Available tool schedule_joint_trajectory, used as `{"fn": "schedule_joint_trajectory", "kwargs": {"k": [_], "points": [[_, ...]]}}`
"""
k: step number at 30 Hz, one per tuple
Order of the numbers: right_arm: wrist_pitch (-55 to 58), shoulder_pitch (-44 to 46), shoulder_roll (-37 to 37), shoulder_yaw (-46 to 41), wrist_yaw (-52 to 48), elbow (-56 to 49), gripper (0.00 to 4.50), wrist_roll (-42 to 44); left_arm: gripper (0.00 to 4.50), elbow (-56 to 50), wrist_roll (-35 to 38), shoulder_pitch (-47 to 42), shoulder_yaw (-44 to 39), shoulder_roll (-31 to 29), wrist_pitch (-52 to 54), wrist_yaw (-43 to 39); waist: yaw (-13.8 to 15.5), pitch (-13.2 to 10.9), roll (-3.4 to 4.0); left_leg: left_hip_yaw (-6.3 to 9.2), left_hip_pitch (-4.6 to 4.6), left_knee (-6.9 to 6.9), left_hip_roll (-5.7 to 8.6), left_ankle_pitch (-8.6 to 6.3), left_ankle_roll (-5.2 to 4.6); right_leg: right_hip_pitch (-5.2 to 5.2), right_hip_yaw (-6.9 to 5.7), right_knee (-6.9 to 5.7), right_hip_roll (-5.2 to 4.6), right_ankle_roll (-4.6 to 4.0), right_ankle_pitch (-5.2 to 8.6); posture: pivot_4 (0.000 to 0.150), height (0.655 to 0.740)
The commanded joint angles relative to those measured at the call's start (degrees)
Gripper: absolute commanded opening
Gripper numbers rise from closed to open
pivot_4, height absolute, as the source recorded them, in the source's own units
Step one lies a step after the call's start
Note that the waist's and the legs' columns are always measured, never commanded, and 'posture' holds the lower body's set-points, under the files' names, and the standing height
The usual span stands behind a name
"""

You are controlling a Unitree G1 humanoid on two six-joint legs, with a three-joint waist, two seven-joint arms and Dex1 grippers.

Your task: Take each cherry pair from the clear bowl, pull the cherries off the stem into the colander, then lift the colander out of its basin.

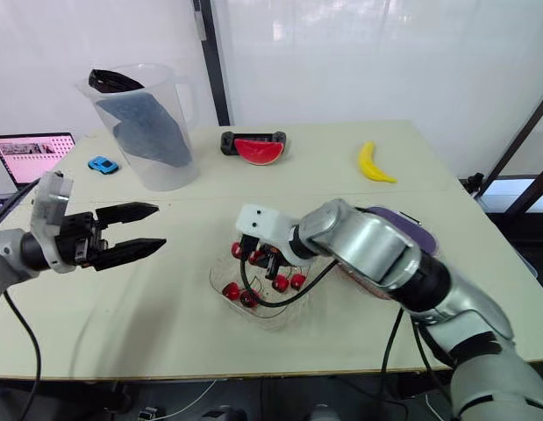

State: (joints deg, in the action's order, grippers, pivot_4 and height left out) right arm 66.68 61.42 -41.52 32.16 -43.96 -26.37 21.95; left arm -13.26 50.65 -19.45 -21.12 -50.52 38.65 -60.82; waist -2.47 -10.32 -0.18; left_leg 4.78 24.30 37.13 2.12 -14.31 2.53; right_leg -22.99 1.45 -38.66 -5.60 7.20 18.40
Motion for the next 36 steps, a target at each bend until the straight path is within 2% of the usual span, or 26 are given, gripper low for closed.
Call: {"fn": "schedule_joint_trajectory", "kwargs": {"k": [1, 4, 7, 15, 20, 30, 33, 34, 36], "points": [[-17.55, -0.71, -2.27, -4.21, -1.47, -2.55, 0.56, -6.43, 4.50, 2.88, -0.96, -5.08, -0.53, 2.46, -0.98, 5.78, 0.07, 0.00, -0.01, 0.00, 0.00, 0.00, 0.01, 0.00, 0.00, -0.01, 0.00, 0.00, 0.00, 0.00, 0.00, 0.150, 0.7400], [-35.67, -4.05, -3.14, -4.01, 2.64, -1.91, 0.56, -16.98, 4.50, 5.86, -2.64, -9.78, 1.26, 3.72, 0.07, 8.91, 0.03, 0.05, -0.10, 0.00, 0.00, 0.01, 0.02, 0.01, 0.01, -0.01, -0.02, -0.04, 0.02, 0.00, 0.00, 0.150, 0.7400], [-48.63, -5.09, -1.68, -1.91, 8.08, 0.96, 0.56, -28.96, 4.50, 6.63, 3.42, -13.24, 1.96, 3.41, 6.94, 6.74, -0.19, 0.06, -0.11, -0.05, 0.00, 0.03, 0.05, 0.02, 0.03, -0.06, 0.02, -0.14, 0.01, 0.00, 0.00, 0.150, 0.7400], [-60.17, -9.42, 0.31, 0.78, 9.45, 3.50, 0.56, -48.47, 4.50, 6.71, 2.22, -20.14, 6.67, 5.70, 8.48, 6.98, 0.08, 0.06, -0.16, -0.05, 0.04, 0.07, 0.06, 0.26, 0.45, -0.18, 0.02, -0.39, 0.01, 0.00, 0.00, 0.150, 0.7400], [-63.34, -10.55, 1.98, -0.35, 5.47, 3.59, 0.56, -51.89, 4.50, 7.68, -0.82, -23.32, 11.29, 6.18, 8.02, 5.92, -0.09, 0.05, -0.16, -0.03, 0.04, 0.07, 0.07, 0.27, 0.47, -0.18, 0.01, -0.40, 0.03, 0.00, 0.00, 0.150, 0.7400], [-68.79, -11.18, 3.33, -2.65, 2.17, 4.90, 0.56, -56.25, 4.50, 7.01, -1.53, -26.57, 14.62, 7.82, 10.78, 5.49, -0.07, 0.05, -0.16, -0.01, 0.04, 0.09, 0.06, 0.29, 0.49, -0.16, 0.00, -0.40, 0.03, 0.00, 0.00, 0.150, 0.7400], [-70.08, -11.23, 3.60, -3.21, 1.79, 5.25, 0.55, -57.50, 3.68, 7.13, -1.91, -26.67, 14.77, 7.43, 11.15, 5.31, -0.04, 0.05, -0.16, -0.01, 0.04, 0.10, 0.06, 0.29, 0.50, -0.16, 0.01, -0.40, 0.03, 0.00, 0.00, 0.150, 0.7400], [-70.61, -11.14, 3.69, -3.38, 1.69, 5.38, 0.55, -58.03, 3.29, 6.94, -1.69, -26.68, 14.78, 7.33, 11.53, 5.12, -0.06, 0.05, -0.16, -0.01, 0.04, 0.10, 0.07, 0.29, 0.50, -0.16, 0.01, -0.40, 0.03, 0.00, 0.00, 0.150, 0.7400], [-71.55, -11.17, 3.85, -3.72, 1.28, 5.69, 0.55, -58.81, 2.14, 6.16, -1.36, -26.50, 14.91, 7.03, 11.77, 4.23, -0.06, 0.05, -0.16, -0.01, 0.04, 0.10, 0.07, 0.30, 0.51, -0.16, 0.01, -0.40, 0.03, 0.00, 0.00, 0.150, 0.7400]]}}
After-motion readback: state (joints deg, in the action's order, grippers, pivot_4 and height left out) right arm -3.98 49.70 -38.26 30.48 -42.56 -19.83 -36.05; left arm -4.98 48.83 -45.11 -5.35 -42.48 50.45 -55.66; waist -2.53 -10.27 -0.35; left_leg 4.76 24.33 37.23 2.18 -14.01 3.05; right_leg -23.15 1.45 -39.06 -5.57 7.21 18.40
